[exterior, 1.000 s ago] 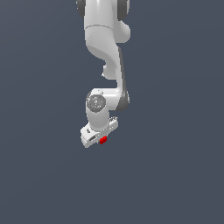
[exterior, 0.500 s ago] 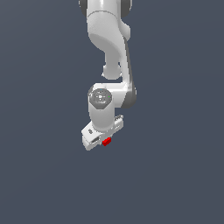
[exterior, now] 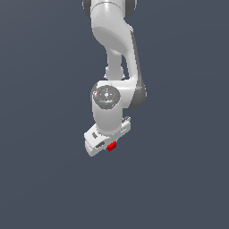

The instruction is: Pick up the red cube and move it to a goal position.

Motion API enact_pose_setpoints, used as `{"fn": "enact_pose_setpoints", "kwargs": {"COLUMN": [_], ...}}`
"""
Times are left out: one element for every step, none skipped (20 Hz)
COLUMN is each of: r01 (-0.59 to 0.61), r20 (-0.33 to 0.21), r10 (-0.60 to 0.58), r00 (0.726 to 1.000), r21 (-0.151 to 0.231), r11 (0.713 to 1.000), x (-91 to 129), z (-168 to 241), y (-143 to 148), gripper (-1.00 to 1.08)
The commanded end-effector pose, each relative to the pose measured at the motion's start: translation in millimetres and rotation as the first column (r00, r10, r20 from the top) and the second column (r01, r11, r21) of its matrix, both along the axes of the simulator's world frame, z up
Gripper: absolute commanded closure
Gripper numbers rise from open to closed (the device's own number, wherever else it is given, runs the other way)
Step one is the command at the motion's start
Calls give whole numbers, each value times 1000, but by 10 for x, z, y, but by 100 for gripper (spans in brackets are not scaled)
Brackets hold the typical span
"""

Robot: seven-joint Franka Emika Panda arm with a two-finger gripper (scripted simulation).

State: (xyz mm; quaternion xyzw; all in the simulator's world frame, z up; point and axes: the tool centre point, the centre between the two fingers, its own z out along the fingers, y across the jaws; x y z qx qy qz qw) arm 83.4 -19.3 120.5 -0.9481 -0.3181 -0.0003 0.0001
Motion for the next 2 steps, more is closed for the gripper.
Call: {"fn": "enact_pose_setpoints", "kwargs": {"r01": [0,0], "r20": [0,0], "r10": [0,0], "r00": [1000,1000], "r21": [0,0], "r11": [1000,1000], "x": [19,21], "z": [28,30], "y": [8,9], "gripper": [108,108]}}
